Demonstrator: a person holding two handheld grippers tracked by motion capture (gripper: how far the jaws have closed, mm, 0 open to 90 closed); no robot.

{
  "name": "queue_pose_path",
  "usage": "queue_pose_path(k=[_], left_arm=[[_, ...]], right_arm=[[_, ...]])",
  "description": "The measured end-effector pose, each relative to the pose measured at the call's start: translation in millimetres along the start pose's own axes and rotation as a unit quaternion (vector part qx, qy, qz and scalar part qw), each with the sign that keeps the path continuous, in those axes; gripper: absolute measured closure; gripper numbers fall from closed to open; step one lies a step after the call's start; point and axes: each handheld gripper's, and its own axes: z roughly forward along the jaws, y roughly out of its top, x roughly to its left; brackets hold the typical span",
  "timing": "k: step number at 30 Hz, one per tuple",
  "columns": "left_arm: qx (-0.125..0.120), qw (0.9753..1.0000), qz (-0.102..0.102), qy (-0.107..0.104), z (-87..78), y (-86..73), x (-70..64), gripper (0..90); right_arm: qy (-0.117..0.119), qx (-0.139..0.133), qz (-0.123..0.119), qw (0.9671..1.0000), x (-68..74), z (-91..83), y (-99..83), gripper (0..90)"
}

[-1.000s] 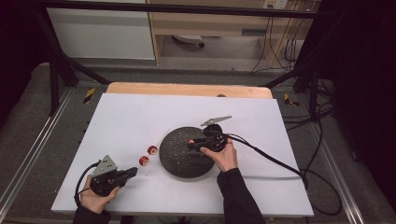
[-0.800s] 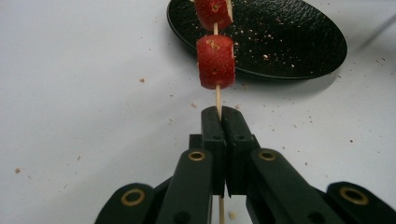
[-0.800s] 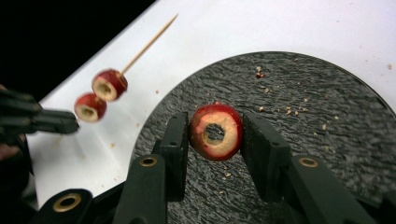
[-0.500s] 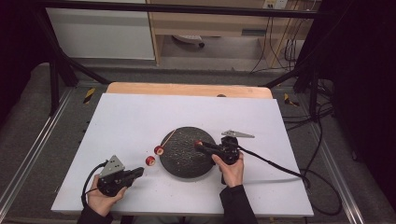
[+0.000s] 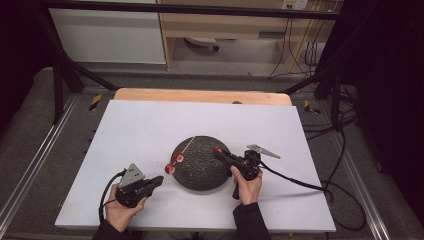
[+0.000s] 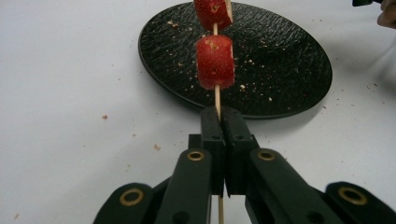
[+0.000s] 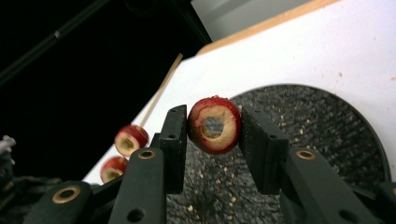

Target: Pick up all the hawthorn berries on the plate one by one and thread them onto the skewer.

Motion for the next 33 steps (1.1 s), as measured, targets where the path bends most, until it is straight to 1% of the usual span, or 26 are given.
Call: queue_pose_path(k=[4, 9, 14, 17, 22, 27, 33], left_arm=[[-0.003, 1.0, 0.002, -0.001, 4.3, 4.0, -4.6, 88.6], [-0.003, 1.0, 0.005, -0.003, 9.8, 9.0, -11.7, 88.7], [0.0, 1.0, 0.008, -0.002, 15.3, 14.4, -18.0, 88.6], [0.0, 1.0, 0.006, 0.0, 18.0, 17.1, -20.9, 88.6], [-0.008, 1.0, 0.004, -0.003, 19.6, 21.2, -24.6, 88.6], [-0.019, 0.9997, 0.006, -0.011, 21.1, 25.2, -31.3, 88.6], [-0.026, 0.9993, 0.022, -0.017, 25.8, 28.5, -43.3, 88.5]], right_arm=[[0.002, -0.025, 0.005, 0.9997, 1.3, -1.3, 1.2, 62.9], [0.004, -0.048, 0.016, 0.9987, 2.4, -1.4, 2.6, 62.9], [0.006, -0.072, 0.022, 0.9971, 3.5, -3.0, 6.8, 62.9], [0.009, -0.091, 0.028, 0.9954, 4.5, -4.1, 10.6, 62.9], [0.012, -0.108, 0.038, 0.9933, 4.2, -3.9, 16.2, 63.0], [0.01, -0.124, 0.046, 0.9912, 3.2, -2.6, 22.4, 63.0], [0.011, -0.14, 0.05, 0.9889, 2.2, -3.4, 29.4, 63.0]])
